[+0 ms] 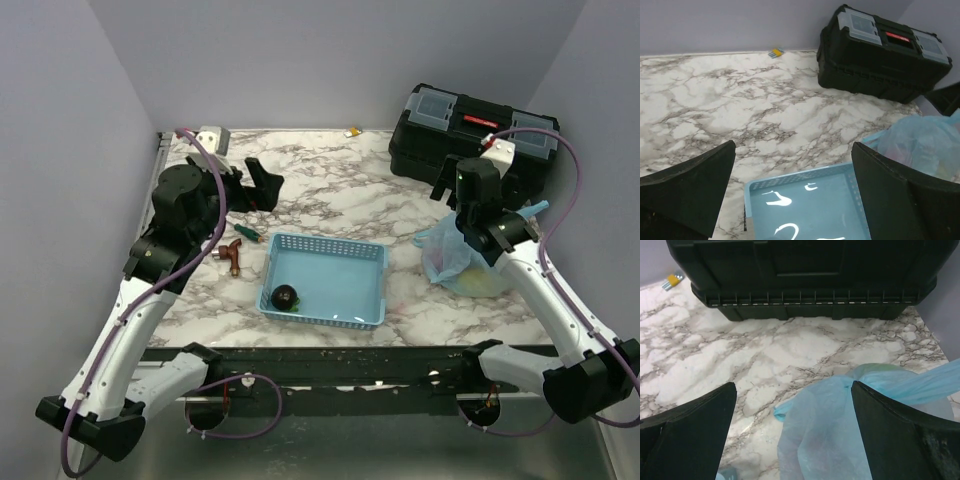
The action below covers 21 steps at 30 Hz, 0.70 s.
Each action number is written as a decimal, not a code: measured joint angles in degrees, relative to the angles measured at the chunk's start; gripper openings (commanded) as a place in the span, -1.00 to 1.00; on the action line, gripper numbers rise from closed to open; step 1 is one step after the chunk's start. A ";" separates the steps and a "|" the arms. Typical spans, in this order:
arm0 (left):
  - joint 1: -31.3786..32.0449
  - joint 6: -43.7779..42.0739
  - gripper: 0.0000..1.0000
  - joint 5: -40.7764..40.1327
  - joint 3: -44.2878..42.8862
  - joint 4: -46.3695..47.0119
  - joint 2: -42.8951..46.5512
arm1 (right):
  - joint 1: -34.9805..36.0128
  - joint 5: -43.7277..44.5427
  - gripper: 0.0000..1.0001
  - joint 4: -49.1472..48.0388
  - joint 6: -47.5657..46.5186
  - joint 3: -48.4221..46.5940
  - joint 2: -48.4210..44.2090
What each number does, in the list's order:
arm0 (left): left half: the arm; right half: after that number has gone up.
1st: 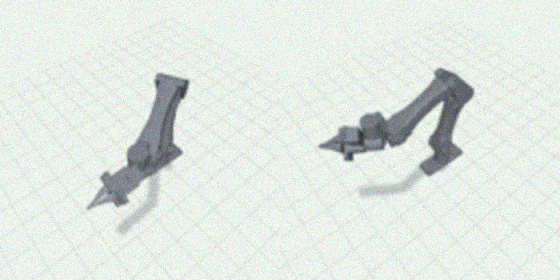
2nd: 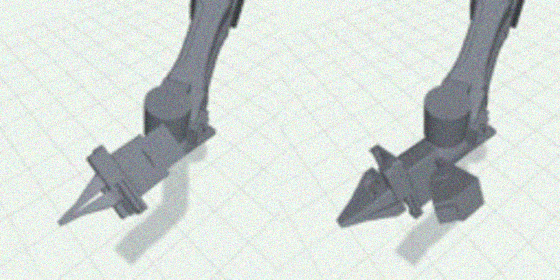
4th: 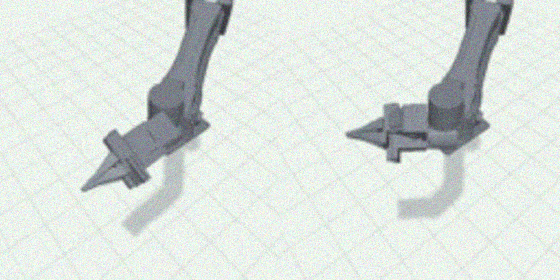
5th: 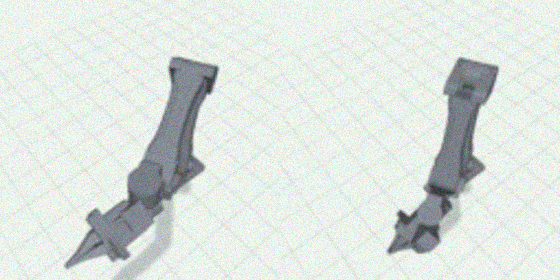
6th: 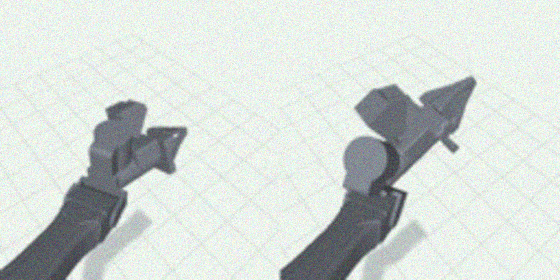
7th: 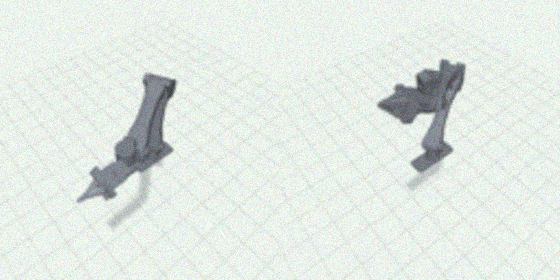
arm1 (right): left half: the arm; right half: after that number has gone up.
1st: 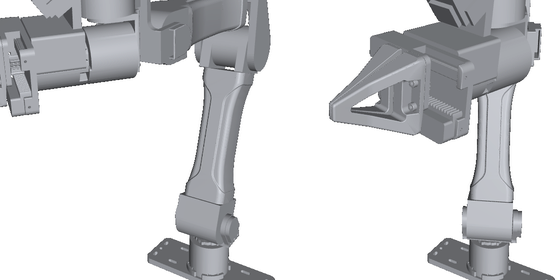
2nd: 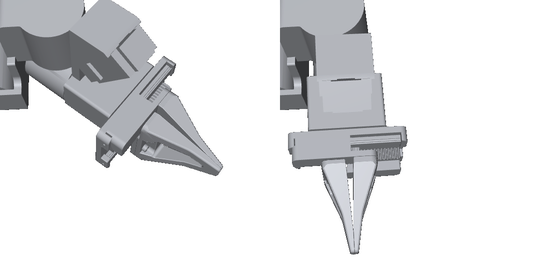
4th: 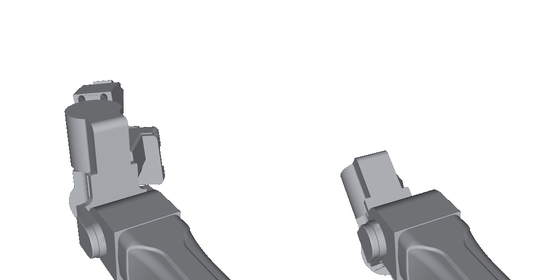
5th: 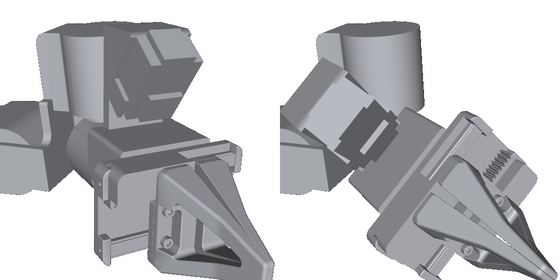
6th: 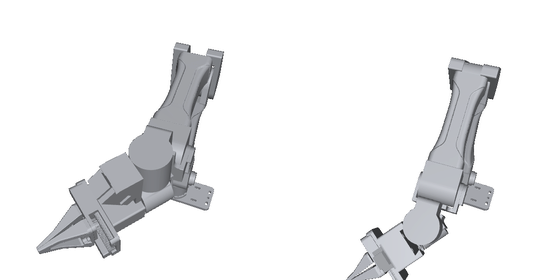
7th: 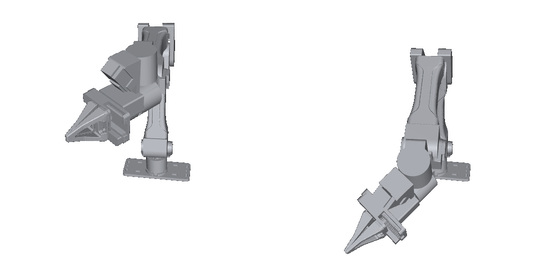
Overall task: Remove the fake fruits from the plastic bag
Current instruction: Adjust the plastic bag at the center of the board.
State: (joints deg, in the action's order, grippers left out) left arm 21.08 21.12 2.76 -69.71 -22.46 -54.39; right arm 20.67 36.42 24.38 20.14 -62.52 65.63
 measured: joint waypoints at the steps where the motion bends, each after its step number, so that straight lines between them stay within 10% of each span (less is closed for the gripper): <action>1: 1.95 -0.59 0.97 -0.68 0.00 0.00 -0.04 | 0.00 0.17 1.00 0.09 0.42 -0.50 -0.02; 12: 19.34 -7.39 0.97 -4.07 7.15 2.21 2.43 | 0.00 1.22 1.00 5.95 3.52 -2.14 0.24; 21: 20.68 -10.91 0.97 -5.18 9.16 3.82 3.43 | 0.00 1.97 1.00 9.29 6.08 2.80 -2.75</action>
State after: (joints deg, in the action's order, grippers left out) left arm 41.76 10.22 -2.42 -60.55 -18.63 -50.96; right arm 20.67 38.39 33.67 26.22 -59.72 62.87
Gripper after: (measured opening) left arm 0.987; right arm 0.998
